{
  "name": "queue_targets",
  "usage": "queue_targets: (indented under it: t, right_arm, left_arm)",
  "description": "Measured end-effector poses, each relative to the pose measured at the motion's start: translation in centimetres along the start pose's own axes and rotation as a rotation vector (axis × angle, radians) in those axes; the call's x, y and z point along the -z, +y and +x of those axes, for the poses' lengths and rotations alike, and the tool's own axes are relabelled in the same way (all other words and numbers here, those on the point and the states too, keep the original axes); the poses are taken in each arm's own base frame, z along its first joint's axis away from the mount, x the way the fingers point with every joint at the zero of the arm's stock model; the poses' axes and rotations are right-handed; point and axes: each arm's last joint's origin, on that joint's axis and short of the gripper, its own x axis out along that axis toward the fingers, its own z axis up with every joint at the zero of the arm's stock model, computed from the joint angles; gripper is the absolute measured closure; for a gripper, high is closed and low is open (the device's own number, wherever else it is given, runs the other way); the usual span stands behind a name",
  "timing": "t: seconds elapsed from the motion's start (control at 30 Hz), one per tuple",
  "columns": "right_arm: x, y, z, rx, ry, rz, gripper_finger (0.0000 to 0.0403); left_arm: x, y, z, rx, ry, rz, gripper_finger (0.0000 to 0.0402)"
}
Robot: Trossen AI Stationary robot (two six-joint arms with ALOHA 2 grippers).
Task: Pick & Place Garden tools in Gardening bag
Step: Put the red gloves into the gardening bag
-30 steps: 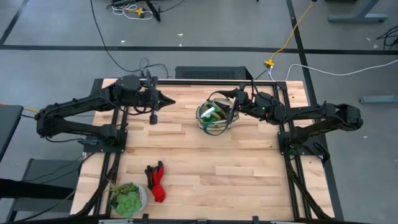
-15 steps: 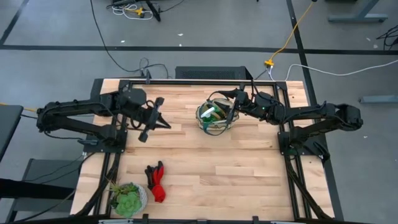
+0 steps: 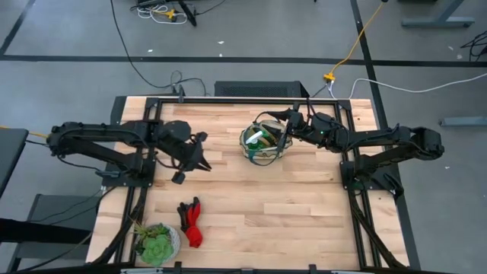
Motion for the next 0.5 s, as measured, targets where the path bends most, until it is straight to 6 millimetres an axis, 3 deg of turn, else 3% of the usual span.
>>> queue_targets:
  t: [0.27, 0.5]
  right_arm:
    - [0.2, 0.0, 0.0, -0.001, 0.015, -0.003, 0.0153]
    - [0.2, 0.0, 0.0, -0.002, 0.019, -0.005, 0.0153]
  left_arm:
    - [0.8, 0.1, 2.1, 0.035, 0.113, -0.157, 0.0273]
    - [1.7, 0.2, 4.1, 0.033, 0.236, -0.462, 0.0185]
